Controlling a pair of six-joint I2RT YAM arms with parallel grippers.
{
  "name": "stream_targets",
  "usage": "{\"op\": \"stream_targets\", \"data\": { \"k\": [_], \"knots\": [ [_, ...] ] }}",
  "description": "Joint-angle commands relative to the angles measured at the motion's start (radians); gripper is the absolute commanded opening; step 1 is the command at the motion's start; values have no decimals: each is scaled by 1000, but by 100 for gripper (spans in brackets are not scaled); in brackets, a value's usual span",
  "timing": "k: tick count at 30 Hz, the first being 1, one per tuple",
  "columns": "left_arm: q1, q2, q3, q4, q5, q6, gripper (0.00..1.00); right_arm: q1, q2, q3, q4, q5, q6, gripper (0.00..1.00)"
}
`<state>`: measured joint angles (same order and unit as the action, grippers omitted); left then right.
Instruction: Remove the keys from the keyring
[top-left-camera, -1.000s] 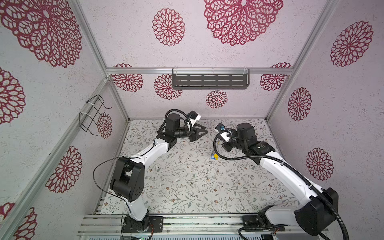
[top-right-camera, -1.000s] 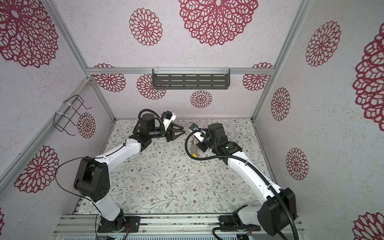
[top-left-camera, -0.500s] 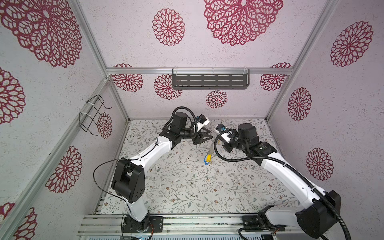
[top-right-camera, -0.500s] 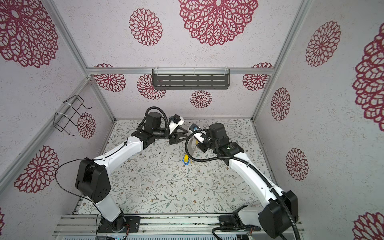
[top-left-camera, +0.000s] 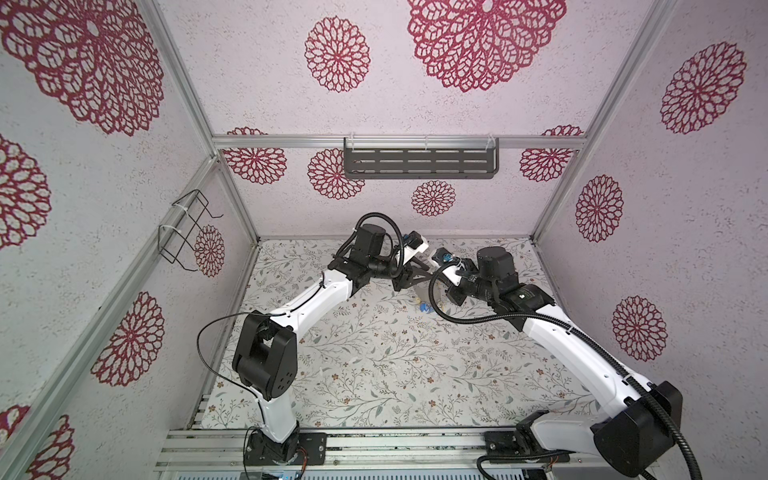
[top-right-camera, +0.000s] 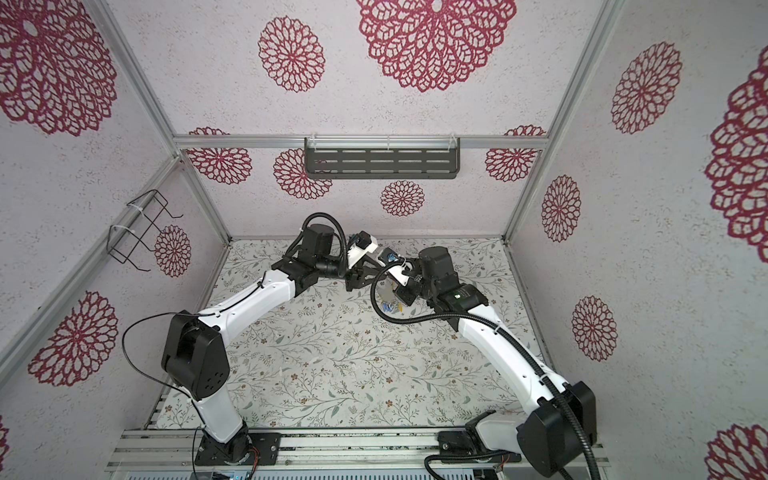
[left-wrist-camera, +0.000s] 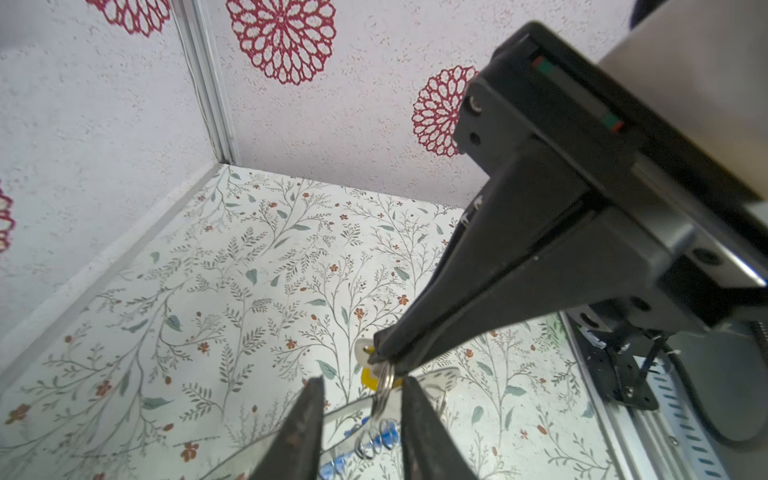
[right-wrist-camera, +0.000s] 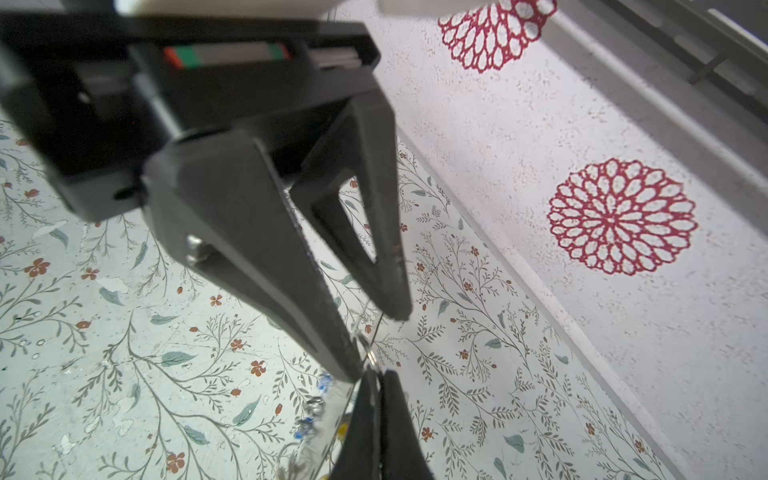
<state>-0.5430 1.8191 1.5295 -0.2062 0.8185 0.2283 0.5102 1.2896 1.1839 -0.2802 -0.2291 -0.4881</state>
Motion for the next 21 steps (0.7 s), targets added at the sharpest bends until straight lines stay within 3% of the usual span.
{"op": "stream_targets", "data": {
  "k": [1, 6, 10, 12, 13, 15, 17, 19, 21],
  "knots": [
    [-8, 27, 41, -45, 6, 27, 18, 10, -43, 20, 37, -26, 20, 0],
    [-9, 37, 73, -101, -6, 39, 0, 11, -47, 17, 46, -24, 34, 0],
    [-6, 29, 75, -105, -7, 39, 0, 10, -53, 4, 69, 36, 86, 0],
    [-7, 23, 70, -107, -5, 40, 0, 9, -64, 0, 80, 123, 143, 0],
    [-5, 18, 68, -106, -1, 38, 0, -5, -67, 14, 64, 151, 184, 10],
    [-2, 11, 62, -103, 6, 39, 0, -77, -68, 49, 13, 64, 278, 31],
    [0, 2, 52, -91, 11, 37, 0, -183, -78, 36, 32, -134, 391, 43],
    [1, -4, 51, -85, 16, 33, 0, -233, -85, 3, 69, -245, 446, 45],
    [3, -10, 53, -78, 25, 28, 0, -240, -92, -31, 95, -272, 454, 45]
  ]
}}
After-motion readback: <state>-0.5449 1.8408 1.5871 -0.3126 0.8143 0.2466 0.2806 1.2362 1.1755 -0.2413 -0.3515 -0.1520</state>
